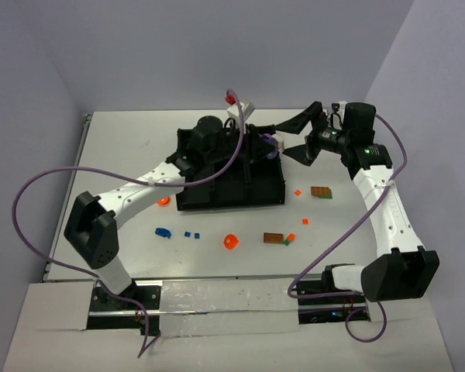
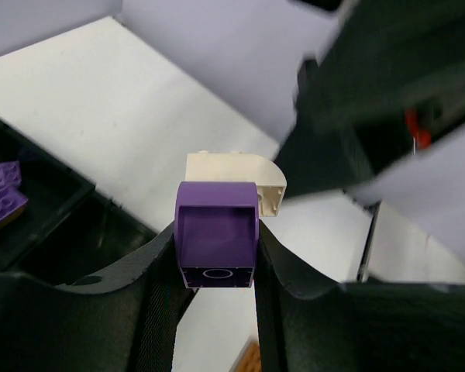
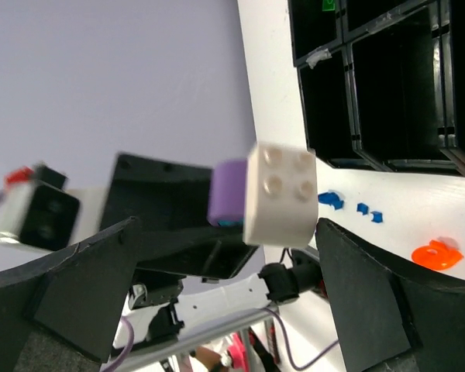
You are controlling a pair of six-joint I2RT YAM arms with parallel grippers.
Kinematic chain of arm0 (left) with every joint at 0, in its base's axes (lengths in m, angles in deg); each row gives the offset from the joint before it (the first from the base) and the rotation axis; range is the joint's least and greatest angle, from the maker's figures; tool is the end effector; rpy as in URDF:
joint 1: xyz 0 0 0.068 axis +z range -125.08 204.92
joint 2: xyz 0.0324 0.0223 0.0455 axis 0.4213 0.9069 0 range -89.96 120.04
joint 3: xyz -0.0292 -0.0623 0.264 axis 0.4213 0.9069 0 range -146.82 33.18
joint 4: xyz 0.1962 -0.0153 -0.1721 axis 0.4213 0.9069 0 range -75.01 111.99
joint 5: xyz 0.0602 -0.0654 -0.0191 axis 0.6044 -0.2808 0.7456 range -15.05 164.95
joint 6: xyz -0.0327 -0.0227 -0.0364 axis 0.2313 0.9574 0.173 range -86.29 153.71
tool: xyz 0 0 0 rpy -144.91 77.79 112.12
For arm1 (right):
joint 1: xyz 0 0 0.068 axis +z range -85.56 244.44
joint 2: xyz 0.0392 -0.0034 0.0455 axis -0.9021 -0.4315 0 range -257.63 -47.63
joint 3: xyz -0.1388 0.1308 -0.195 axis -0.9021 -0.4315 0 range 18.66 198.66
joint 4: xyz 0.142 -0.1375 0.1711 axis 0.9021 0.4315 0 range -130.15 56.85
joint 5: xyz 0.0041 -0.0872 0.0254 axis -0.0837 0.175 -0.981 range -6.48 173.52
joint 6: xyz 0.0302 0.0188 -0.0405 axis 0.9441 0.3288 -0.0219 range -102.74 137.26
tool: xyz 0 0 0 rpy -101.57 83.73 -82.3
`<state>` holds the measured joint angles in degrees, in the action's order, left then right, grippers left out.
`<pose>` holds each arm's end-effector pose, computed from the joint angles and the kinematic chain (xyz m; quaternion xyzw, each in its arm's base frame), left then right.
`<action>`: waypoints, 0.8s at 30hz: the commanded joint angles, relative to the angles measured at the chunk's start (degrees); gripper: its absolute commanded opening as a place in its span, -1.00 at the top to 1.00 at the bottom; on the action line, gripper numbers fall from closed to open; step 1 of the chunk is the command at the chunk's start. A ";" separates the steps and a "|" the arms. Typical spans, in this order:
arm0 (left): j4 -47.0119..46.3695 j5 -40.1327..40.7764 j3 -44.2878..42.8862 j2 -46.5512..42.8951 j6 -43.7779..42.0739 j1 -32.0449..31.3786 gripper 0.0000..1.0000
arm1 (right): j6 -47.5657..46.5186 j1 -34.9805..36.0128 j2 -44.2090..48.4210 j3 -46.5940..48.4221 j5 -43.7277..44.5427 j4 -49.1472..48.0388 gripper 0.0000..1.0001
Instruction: Sort the legos into containers by color
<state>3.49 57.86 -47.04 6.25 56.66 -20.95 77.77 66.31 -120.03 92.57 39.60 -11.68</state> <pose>0.2767 -0.3003 0.3576 0.2432 0.6916 -0.4694 0.4922 0.2713 0.0335 0.3863 0.2167 0.7851 0.5238 0.2497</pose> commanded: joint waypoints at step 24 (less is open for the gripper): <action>-3.60 -7.79 18.96 -25.01 -29.19 -0.18 1.00 | -25.60 9.20 -4.15 2.41 -24.71 -1.67 -0.33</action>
<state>3.13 51.03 -28.05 -17.53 28.72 -20.99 55.64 74.53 -124.05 94.84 19.78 -11.79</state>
